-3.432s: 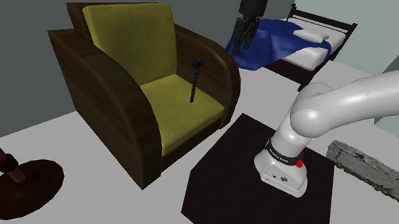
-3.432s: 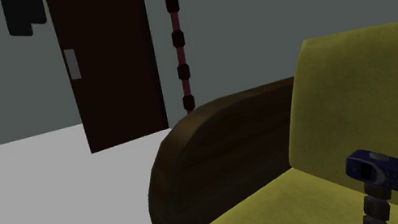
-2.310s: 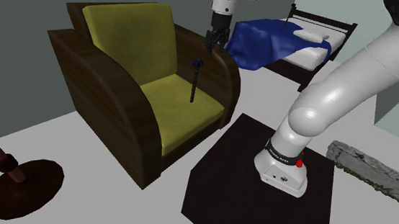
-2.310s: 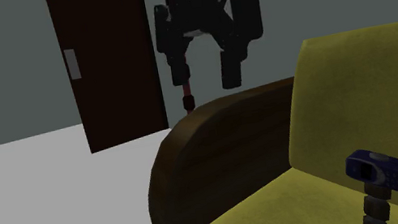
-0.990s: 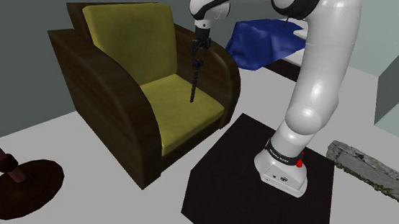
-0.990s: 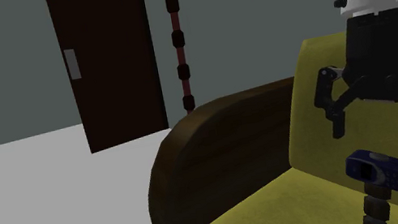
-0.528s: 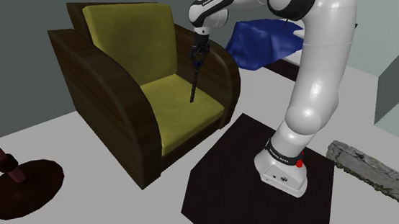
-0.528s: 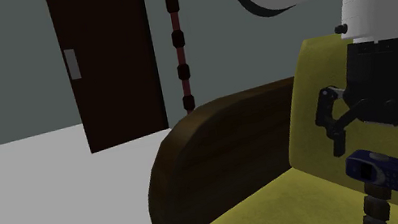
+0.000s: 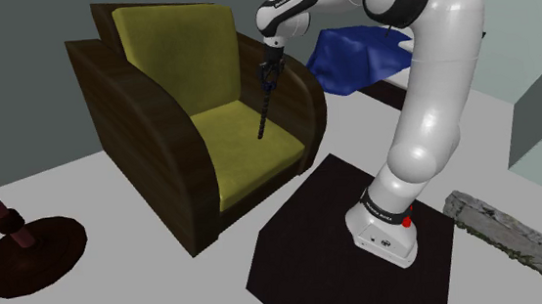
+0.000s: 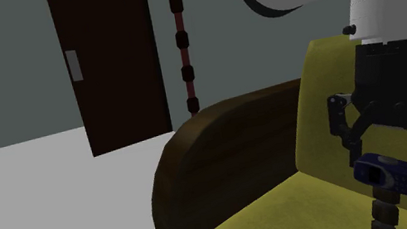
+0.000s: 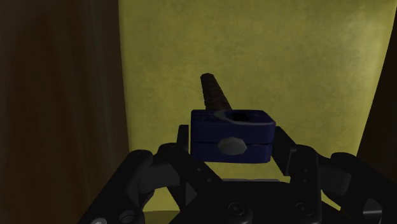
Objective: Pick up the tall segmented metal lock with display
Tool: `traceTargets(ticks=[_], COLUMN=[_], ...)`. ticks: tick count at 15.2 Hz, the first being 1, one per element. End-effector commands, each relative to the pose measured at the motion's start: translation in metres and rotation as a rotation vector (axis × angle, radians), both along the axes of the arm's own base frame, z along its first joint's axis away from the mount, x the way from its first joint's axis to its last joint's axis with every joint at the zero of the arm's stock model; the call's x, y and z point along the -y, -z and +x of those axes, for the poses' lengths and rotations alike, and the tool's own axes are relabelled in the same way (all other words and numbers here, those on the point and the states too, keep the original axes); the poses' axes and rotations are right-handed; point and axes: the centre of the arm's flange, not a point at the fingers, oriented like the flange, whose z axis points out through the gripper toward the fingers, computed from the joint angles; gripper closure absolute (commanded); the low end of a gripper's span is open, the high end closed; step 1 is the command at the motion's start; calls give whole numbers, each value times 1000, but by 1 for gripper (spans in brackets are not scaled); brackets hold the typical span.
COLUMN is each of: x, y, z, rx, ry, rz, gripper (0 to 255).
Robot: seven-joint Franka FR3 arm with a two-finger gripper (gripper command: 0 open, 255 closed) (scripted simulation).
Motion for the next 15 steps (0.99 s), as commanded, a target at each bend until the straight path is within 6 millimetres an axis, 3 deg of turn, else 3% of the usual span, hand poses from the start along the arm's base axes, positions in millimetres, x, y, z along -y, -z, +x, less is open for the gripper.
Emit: traceTargets(ticks=[1, 15], x=[0, 0], y=[0, -68], z=[0, 0], rx=[-1, -1], ry=[0, 0], rz=[0, 0], gripper=[255, 255])
